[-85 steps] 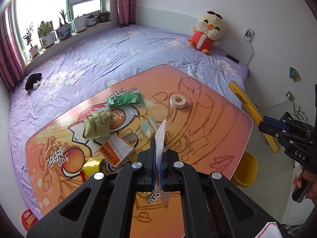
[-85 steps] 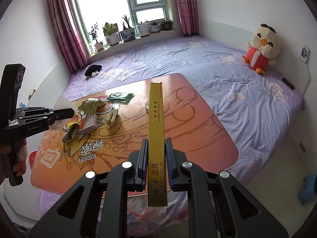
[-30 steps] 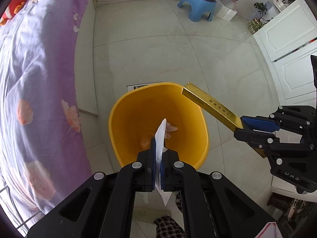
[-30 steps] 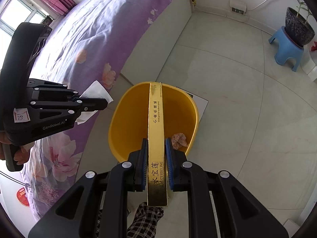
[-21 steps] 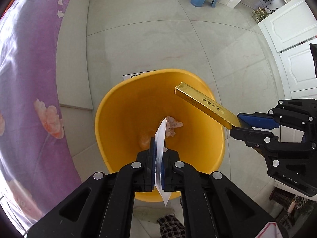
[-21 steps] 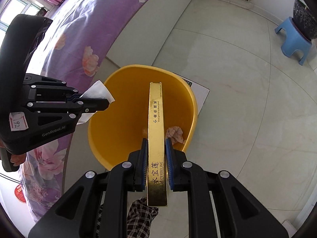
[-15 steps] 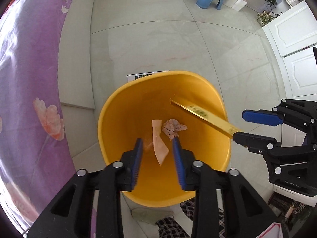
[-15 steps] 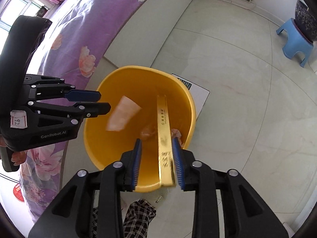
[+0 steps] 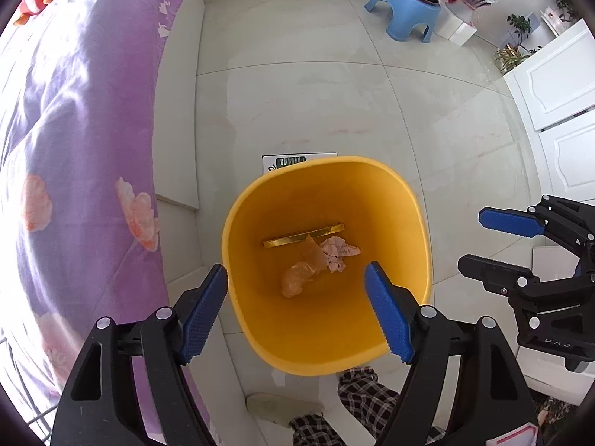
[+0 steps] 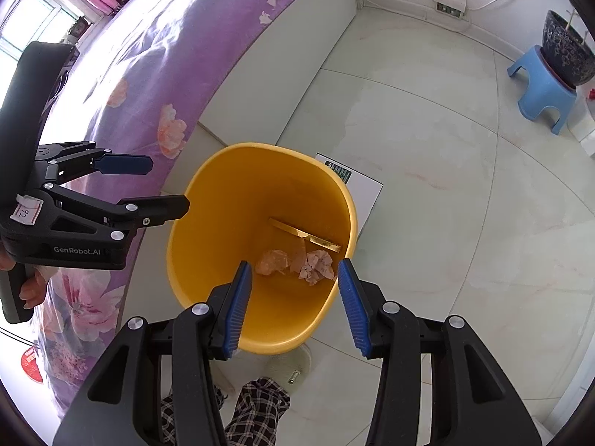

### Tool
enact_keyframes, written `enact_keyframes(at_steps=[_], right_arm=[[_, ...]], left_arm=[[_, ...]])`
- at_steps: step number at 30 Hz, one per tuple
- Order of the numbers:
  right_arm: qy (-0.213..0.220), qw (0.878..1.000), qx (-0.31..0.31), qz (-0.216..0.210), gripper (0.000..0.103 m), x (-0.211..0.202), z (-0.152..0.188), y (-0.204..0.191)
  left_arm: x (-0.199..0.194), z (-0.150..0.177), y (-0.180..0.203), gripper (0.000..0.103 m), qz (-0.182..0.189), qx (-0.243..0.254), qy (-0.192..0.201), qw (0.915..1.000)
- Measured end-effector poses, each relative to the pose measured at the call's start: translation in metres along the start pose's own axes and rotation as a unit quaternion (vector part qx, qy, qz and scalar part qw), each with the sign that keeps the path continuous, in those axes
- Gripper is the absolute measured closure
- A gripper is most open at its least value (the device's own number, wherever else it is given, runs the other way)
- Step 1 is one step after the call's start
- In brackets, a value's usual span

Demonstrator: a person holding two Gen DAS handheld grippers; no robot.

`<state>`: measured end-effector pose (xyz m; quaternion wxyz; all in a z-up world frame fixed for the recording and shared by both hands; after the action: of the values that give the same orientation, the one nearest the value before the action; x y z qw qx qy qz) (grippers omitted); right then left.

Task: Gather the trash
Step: 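Open both tools to drop the tissue and yellow box into the bin, then move both tools back toward the orange table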

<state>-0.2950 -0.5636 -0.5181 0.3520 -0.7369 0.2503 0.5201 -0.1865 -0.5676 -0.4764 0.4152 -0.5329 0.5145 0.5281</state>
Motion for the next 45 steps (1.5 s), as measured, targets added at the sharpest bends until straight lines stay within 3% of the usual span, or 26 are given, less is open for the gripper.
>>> enact_keyframes(at_steps=[5,11,17,27,34,39,42,45], right_arm=[[0.023,1.000,0.001,0.003,0.052,-0.035,-0.005,-0.012],[0.075,0.997,-0.008,0.015,0.028,-0.096,-0.014,-0.034],[0.107,0.993,-0.034,0.021,0.018,-0.149,-0.018,-0.067],[0.139,0.986,-0.091,0.012,0.015,-0.219,-0.013,-0.136],[0.161,0.977,-0.138,-0.001,0.015,-0.252,-0.002,-0.190],[0.195,0.962,-0.192,0.011,0.011,-0.274,0.002,-0.239],[0.226,0.947,-0.226,0.014,0.004,-0.290,0.000,-0.275],[0.264,0.931,-0.251,0.020,0.004,-0.302,-0.005,-0.308]], left_arm=[[-0.036,0.001,-0.003,0.018,-0.001,-0.020,0.029,0.9994],[-0.099,0.012,-0.011,0.011,-0.008,-0.052,0.089,0.9947],[-0.165,0.033,-0.023,0.005,-0.043,-0.081,0.156,0.9835],[-0.241,0.088,-0.053,0.005,-0.047,-0.152,0.198,0.9673],[-0.288,0.138,-0.084,0.005,-0.069,-0.225,0.232,0.9438],[-0.326,0.185,-0.114,0.005,-0.104,-0.287,0.275,0.9116],[-0.341,0.216,-0.129,0.005,-0.135,-0.315,0.284,0.8957],[-0.352,0.253,-0.147,0.005,-0.166,-0.342,0.284,0.8804]])
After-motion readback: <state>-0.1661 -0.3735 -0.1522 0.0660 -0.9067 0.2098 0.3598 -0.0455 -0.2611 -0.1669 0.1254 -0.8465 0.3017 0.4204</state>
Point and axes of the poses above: each gripper's, at about its wrist camera, not at the fingertips, and x roughly the way its jaws point, y to its right, z to its underside, the point moved 10 cm from there along x, roughly the way its jaws point, and after that the axes turned 1 degree about -y, right-handed, at the moved point
